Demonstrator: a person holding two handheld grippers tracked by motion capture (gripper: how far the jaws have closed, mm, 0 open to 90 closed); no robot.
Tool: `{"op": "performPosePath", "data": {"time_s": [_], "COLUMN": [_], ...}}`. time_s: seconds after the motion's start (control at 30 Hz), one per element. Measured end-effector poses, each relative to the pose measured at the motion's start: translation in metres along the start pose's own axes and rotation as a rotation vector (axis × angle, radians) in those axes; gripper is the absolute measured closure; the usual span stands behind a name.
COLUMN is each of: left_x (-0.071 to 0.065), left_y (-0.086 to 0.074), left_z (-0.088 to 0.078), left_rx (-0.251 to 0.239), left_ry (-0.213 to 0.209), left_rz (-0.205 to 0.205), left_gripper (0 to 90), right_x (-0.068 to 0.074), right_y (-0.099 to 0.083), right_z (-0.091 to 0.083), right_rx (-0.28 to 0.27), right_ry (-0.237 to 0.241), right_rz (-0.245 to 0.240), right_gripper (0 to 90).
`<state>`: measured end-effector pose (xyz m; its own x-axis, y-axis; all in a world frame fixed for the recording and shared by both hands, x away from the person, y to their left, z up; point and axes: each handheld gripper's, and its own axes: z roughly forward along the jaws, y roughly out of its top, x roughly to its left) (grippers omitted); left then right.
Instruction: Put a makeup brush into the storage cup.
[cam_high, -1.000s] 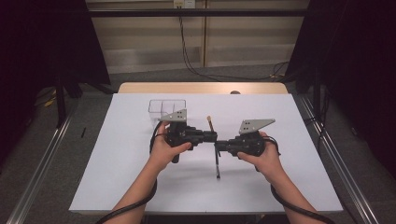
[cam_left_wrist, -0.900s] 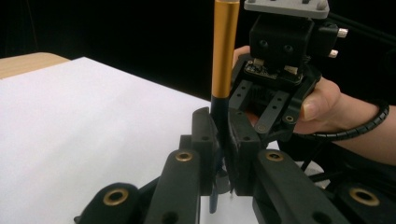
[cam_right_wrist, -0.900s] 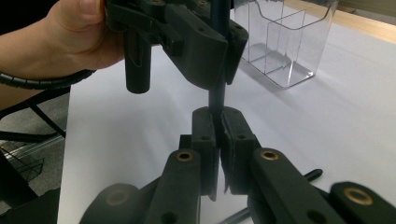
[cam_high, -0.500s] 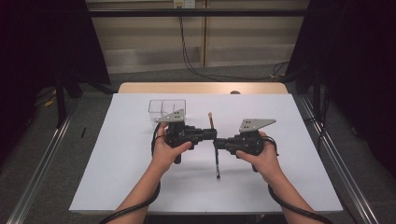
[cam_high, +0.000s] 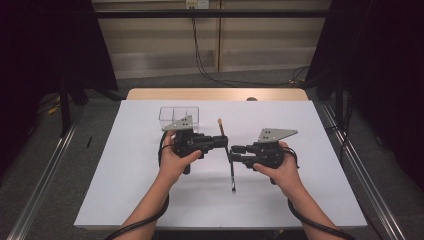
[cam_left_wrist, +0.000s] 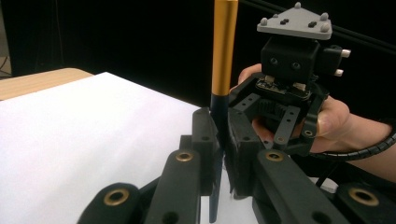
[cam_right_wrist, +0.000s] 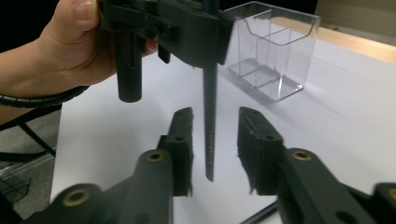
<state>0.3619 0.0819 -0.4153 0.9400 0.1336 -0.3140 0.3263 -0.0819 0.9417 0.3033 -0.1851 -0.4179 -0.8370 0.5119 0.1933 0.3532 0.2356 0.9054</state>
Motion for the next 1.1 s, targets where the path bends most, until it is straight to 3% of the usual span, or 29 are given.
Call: {"op": "performPosePath", "data": {"time_s": [0.17, 0.5, 1.1], "left_x": [0.001, 0.002, 0.008], "left_y": [0.002, 0.005, 0.008], "left_z": [-0.006, -0.015, -0.031], "left_rx": [-0.01, -0.015, -0.01], "left_ry": [0.014, 0.047, 0.108], "left_rz": [0.004, 0.019, 0.028], "left_gripper": [83.6, 83.5, 83.5], "right_x": [-0.003, -0.009, -0.016], "right_y": [-0.002, -0.011, -0.027], "right_z": [-0.007, -0.021, -0.045], "right_rx": [-0.028, -0.029, -0.058], "right_ry": [-0.009, -0.036, -0.079], "right_rz": [0.007, 0.019, 0.015], "right_gripper": [48.9, 24.7, 11.7]}}
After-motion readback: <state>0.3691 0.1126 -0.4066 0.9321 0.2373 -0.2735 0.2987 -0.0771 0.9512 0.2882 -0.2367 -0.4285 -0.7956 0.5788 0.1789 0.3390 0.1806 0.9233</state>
